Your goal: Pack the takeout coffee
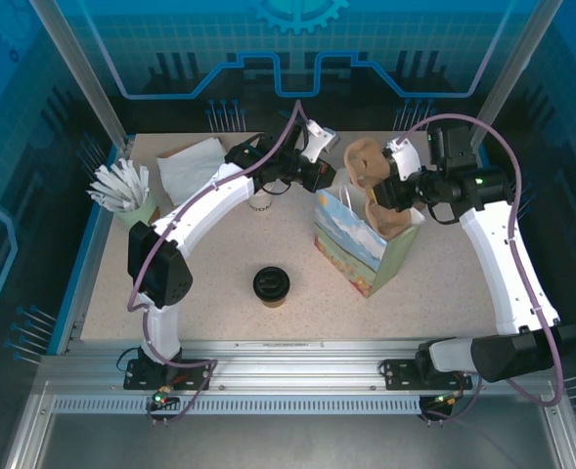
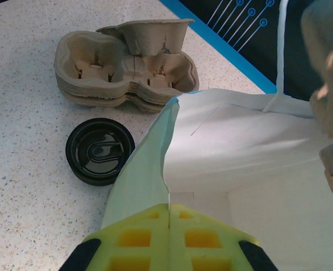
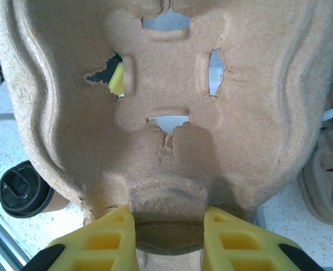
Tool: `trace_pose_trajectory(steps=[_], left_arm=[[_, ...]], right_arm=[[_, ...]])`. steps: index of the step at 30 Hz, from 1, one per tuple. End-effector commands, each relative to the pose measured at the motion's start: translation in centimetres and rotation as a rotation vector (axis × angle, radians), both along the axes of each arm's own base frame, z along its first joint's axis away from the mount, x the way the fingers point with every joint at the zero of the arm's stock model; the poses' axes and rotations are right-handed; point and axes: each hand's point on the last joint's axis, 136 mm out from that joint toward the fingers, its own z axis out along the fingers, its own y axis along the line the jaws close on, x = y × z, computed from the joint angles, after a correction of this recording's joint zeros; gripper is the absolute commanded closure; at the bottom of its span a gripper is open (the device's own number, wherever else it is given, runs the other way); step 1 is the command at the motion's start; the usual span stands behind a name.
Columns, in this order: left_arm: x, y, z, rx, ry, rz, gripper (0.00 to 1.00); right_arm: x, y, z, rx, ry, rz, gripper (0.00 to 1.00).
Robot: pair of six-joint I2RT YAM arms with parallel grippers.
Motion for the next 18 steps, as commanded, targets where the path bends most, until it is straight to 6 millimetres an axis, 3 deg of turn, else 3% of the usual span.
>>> trace_pose_trajectory(steps=[1, 9, 18], left_arm=[[0.0, 0.9, 1.0, -0.012, -0.013, 0.036, 1.00], [-0.2, 1.1, 1.0, -0.018, -0.019, 0.047, 1.00], [-0.1, 1.3, 0.9, -0.019, -0.021, 0.058, 1.00]], right_arm=[[-1.5, 0.1, -0.3, -0.025, 0.017, 0.002, 0.75], [-2.2, -0.6, -2.0, -0.103, 0.070, -0.024, 0.75], [-2.8, -0.2, -3.5, -0.169, 0.125, -0.004, 0.75]])
